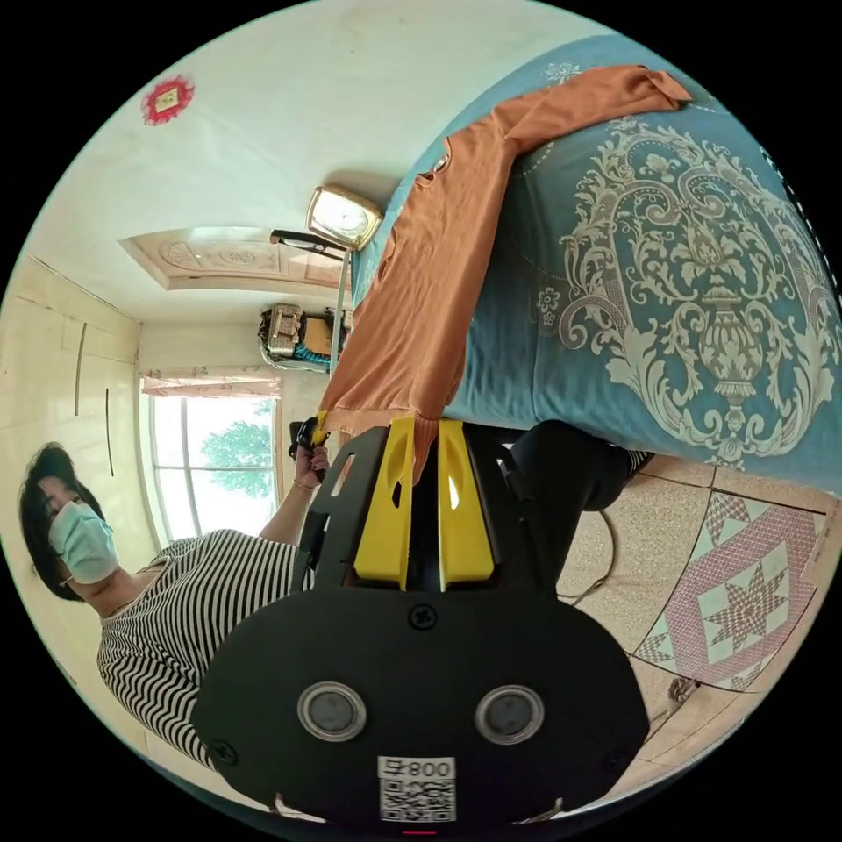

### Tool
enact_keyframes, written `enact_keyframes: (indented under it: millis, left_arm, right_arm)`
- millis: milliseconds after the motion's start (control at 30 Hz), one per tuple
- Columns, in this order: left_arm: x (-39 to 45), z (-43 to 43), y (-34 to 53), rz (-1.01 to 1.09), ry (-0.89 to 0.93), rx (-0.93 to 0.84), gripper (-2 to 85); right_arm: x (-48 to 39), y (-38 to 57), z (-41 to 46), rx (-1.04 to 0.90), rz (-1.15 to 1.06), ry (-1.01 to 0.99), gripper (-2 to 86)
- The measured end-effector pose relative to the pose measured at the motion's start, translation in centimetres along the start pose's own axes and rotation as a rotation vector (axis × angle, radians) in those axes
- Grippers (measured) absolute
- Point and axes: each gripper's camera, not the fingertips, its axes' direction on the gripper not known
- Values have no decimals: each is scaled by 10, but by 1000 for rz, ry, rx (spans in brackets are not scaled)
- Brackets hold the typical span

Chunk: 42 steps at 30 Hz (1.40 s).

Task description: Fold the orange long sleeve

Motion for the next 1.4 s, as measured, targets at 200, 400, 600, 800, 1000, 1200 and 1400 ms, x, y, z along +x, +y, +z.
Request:
enact_keyframes:
  millis: [200, 400, 600, 800, 1000, 1200, 1400]
  left_arm:
    - [-18, -17, 62, -145, -40, -21, 45]
    - [5, -25, 89, -163, 24, 33, 41]
    - [52, -33, 97, -102, 35, 32, 39]
    - [63, -27, 109, -170, 24, 42, 39]
    - [84, 1, 90, -209, 5, 38, 43]
    - [121, 21, 72, -230, 1, 58, 48]
    - [172, 31, 53, -235, -83, 177, 25]
  right_arm:
    - [-14, 51, 29, -114, 6, 112, 39]
    - [-6, 81, 43, -94, 81, 50, 35]
    - [-50, 96, 24, -81, -11, 98, 33]
    - [-68, 119, 32, -99, -24, 130, 33]
    - [-62, 118, 52, -112, 34, 153, 33]
    - [-67, 121, 56, -75, 78, 125, 28]
    - [-73, 137, 43, 35, 111, 68, 7]
